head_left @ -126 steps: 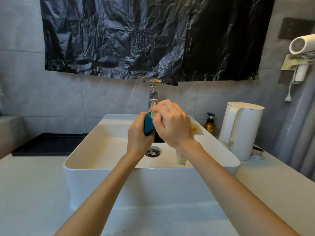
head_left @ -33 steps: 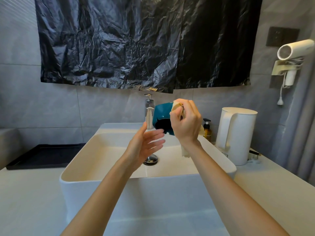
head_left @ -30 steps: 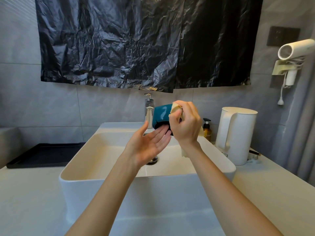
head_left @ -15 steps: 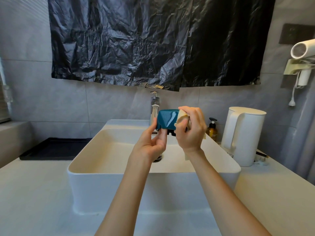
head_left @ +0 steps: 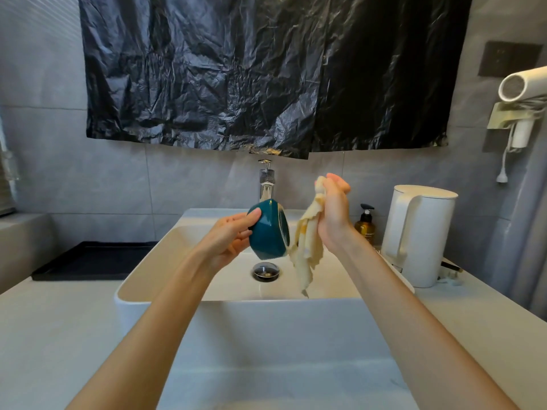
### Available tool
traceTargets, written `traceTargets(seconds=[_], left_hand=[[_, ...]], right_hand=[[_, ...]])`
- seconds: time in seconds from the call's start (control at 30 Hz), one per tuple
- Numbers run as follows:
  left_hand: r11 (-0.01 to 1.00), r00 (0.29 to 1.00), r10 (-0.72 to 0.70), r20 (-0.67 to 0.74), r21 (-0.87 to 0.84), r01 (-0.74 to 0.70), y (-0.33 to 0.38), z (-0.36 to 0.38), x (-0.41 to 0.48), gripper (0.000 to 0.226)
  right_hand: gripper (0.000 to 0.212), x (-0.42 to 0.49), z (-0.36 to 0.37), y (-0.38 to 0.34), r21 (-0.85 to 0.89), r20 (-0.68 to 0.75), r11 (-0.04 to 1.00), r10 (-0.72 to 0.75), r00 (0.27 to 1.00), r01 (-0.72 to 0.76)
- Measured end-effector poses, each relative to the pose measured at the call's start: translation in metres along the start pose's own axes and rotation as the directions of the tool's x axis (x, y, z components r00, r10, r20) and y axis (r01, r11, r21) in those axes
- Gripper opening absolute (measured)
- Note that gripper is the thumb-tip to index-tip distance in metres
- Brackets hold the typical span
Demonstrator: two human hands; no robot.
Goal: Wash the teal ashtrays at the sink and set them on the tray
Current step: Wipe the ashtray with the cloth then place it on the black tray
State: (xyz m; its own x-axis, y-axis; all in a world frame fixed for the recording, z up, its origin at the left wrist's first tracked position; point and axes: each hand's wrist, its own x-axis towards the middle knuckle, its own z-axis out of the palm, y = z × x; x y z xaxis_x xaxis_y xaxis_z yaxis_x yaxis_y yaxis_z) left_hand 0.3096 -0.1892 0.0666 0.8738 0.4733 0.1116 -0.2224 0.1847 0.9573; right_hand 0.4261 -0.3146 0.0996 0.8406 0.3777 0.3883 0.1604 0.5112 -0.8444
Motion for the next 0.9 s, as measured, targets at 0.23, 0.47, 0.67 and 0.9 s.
traceTargets(seconds=[0.23,0.47,0.67,0.9], left_hand=[[0.999,0.999,0.026,0.026,-0.047,-0.025,-0.016,-0.001,-0.003,0.016],[0.962,0.997,0.003,-0.071,-0.272,-0.022,-0.021,-0.001,-0.005,0.012],[0.973,0.997,0.043,-0.061,-0.224,-0.055,-0.024,0.000,-0.006,0.015],[0.946,0.997,0.083,-0.002,-0.315,-0.079,-0.022,-0.004,-0.007,0.016]], right_hand=[[0.020,-0.028,0.033,0.049,-0.395,0.331,0.827,-0.279,0.901,0.401],[0.040,-0.036,0.010,0.076,-0.516,0.546,0.604,-0.315,0.776,0.608],[0.043,-0.030,0.018,0.074,-0.490,0.560,0.528,-0.419,0.715,0.693],[0.033,-0.004,0.025,0.060,-0.478,0.397,0.787,-0.202,0.895,0.390]])
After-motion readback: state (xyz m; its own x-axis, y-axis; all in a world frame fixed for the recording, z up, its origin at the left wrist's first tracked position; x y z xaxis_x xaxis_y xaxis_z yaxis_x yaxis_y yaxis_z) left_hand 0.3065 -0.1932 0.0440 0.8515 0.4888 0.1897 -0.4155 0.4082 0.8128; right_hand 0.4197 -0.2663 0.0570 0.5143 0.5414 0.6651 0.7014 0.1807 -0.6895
